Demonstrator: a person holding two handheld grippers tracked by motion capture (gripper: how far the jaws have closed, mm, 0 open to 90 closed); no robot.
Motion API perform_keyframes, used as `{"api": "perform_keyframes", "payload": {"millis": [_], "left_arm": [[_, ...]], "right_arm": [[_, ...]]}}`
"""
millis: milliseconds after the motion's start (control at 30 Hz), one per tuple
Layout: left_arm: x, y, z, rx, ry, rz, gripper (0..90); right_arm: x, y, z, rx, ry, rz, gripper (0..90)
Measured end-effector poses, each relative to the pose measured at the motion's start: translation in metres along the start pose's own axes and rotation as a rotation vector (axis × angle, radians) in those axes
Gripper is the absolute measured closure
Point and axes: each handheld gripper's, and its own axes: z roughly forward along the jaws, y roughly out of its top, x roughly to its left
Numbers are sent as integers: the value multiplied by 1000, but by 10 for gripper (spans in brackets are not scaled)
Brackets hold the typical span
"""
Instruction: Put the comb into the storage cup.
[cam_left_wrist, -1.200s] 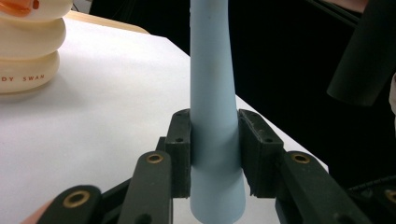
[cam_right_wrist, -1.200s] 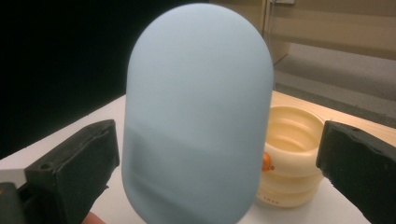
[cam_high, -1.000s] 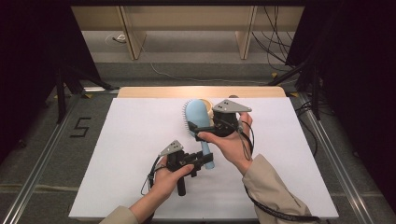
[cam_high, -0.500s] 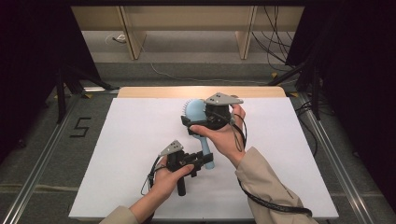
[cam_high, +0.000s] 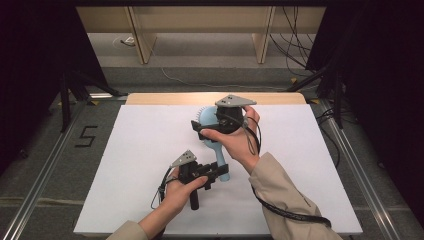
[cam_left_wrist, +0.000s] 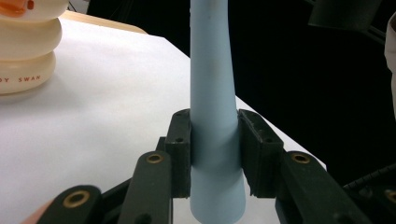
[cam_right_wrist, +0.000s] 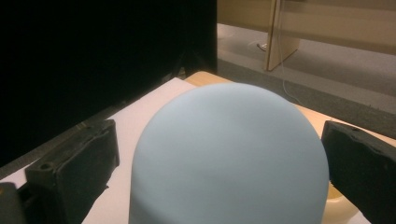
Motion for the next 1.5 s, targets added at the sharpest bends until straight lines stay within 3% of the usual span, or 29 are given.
{"api": "perform_keyframes", "payload": {"millis": [600, 1033, 1500], "left_arm": [[0, 0, 0, -2, 0, -1, 664], [0, 0, 0, 2, 3, 4, 664], [1, -1, 0, 9, 13, 16, 663]], "right_arm": [[-1, 1, 4, 22, 0, 5, 17], [-2, 0, 4, 37, -18, 45, 190], [-1, -1, 4, 49, -16, 42, 200]]}}
